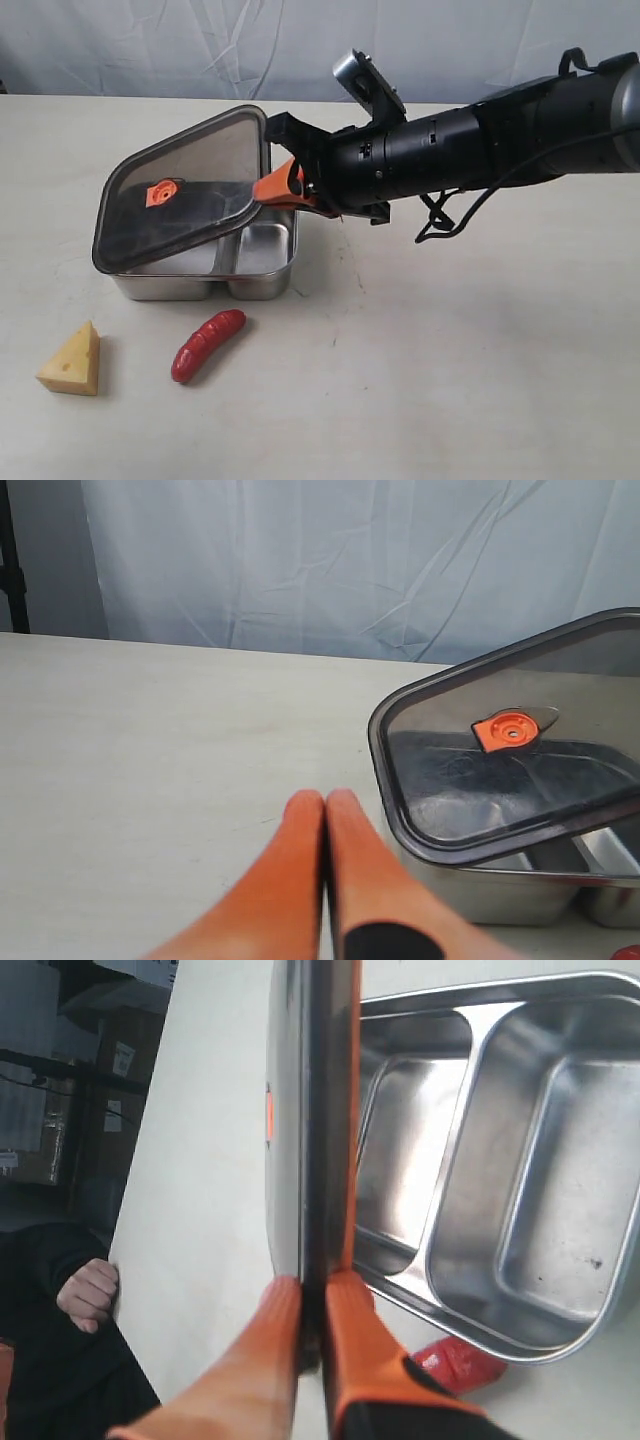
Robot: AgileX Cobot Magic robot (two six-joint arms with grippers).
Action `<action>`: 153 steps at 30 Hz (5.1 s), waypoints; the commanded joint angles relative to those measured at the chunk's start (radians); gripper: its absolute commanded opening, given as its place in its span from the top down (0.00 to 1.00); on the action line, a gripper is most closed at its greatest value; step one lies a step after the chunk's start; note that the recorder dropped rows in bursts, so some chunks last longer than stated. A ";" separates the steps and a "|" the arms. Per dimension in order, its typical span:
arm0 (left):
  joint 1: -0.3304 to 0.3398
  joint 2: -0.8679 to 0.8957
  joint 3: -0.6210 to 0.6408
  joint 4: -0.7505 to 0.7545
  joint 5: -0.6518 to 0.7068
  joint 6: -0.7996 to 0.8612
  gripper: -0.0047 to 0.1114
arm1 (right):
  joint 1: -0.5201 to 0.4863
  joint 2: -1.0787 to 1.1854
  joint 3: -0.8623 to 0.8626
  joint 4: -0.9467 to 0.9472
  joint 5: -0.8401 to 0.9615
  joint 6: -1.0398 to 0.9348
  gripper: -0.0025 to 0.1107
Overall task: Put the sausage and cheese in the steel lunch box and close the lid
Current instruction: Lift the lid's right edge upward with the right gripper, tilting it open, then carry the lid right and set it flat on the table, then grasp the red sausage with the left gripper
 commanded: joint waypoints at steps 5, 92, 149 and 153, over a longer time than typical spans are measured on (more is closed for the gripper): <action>-0.006 -0.005 0.005 -0.010 -0.014 -0.001 0.96 | -0.014 -0.010 0.002 -0.047 -0.055 -0.015 0.99; -0.006 -0.005 0.005 -0.010 -0.014 -0.001 0.96 | 0.161 -0.158 0.108 -1.410 0.162 0.175 0.99; -0.023 0.712 -0.703 -0.454 0.390 0.537 0.96 | 0.165 -0.709 0.381 -1.273 -0.169 0.647 0.98; -0.023 0.977 -0.785 -0.503 0.486 0.695 0.96 | 0.165 -0.709 0.381 -1.273 -0.162 0.652 0.98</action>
